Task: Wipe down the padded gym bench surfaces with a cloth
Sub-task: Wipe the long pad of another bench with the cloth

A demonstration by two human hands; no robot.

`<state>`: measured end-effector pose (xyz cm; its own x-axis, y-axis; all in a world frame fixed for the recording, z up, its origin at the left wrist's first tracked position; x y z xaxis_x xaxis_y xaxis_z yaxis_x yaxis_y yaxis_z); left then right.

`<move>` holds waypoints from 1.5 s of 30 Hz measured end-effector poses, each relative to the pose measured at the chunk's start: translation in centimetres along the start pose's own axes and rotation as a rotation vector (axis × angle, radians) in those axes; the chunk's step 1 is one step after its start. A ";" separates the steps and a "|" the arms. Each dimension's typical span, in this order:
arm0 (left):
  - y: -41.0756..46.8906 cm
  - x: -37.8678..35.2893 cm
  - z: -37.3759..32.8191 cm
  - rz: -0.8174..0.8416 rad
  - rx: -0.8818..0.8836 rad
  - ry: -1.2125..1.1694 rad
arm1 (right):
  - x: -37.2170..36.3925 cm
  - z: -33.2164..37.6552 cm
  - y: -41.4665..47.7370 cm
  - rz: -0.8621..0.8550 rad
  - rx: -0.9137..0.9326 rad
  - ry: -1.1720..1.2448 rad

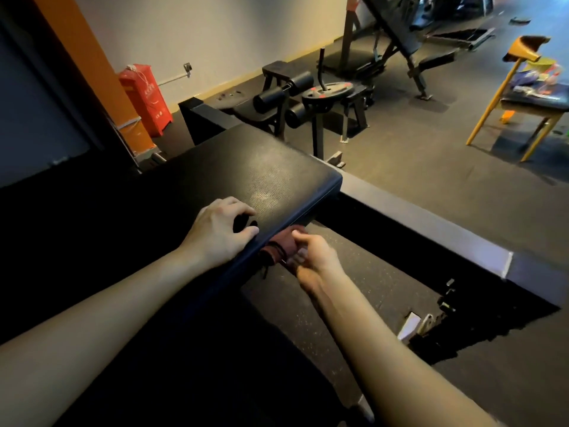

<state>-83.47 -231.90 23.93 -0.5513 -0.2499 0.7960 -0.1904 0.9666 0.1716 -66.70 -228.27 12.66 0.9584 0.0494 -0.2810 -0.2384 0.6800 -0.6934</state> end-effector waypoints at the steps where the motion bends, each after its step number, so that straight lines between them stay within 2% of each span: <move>1: 0.8 -0.5 -0.4 -0.006 0.022 -0.002 | 1.2 2.4 1.1 -0.042 0.056 0.010; 4: 2.9 -2.3 -2.1 -0.004 0.059 0.022 | 4.6 8.7 3.7 -0.126 0.200 -0.137; 7: 5.8 -4.3 -3.7 0.019 0.060 0.033 | 6.6 12.5 5.3 -0.161 0.298 -0.407; 10: 9.2 -6.0 -4.7 0.054 0.038 0.035 | 8.0 16.2 6.8 -0.213 0.406 -0.553; 12: 11.5 -6.7 -4.8 0.060 0.024 0.062 | 8.2 19.1 8.3 -0.270 0.483 -0.686; 17: 16.0 -7.4 -3.6 0.082 0.022 0.128 | 5.3 23.3 12.1 -0.220 0.539 -0.846; 22: 18.8 -6.0 -1.2 0.043 0.101 0.203 | -0.3 25.2 13.9 0.021 0.622 -0.983; 25: 19.1 -5.8 0.0 0.087 0.166 0.223 | 0.6 25.8 14.0 0.050 0.663 -1.149; 30: 18.7 -6.6 0.9 0.108 0.184 0.237 | 5.4 24.6 13.5 0.255 0.372 -1.430; 33: 18.8 -6.7 1.0 0.109 0.194 0.257 | 3.5 26.0 14.6 0.178 0.520 -1.401; 39: 18.2 -6.8 1.1 0.099 0.263 0.226 | -6.2 26.8 19.6 0.142 0.756 -1.295; 42: 18.1 -6.7 0.7 0.028 0.316 0.197 | -6.4 26.6 20.3 0.294 0.760 -1.308; 45: 19.2 -6.4 -0.3 -0.143 0.368 0.198 | -1.5 26.4 19.4 0.552 0.654 -1.390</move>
<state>-83.33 -211.77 22.32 -0.3392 -0.3294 0.8811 -0.5502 0.8292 0.0982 -68.58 -195.88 17.14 0.2656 0.7157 0.6459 -0.8248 0.5156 -0.2321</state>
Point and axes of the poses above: each hand's wrist, its own y-axis towards the middle knuckle, its own x-axis out of the back of the hand, z = x × y, the point moved 8 cm from there along y, towards the middle knuckle, and after that the axes turned 14 degrees about -y, right-handed, at the moved point
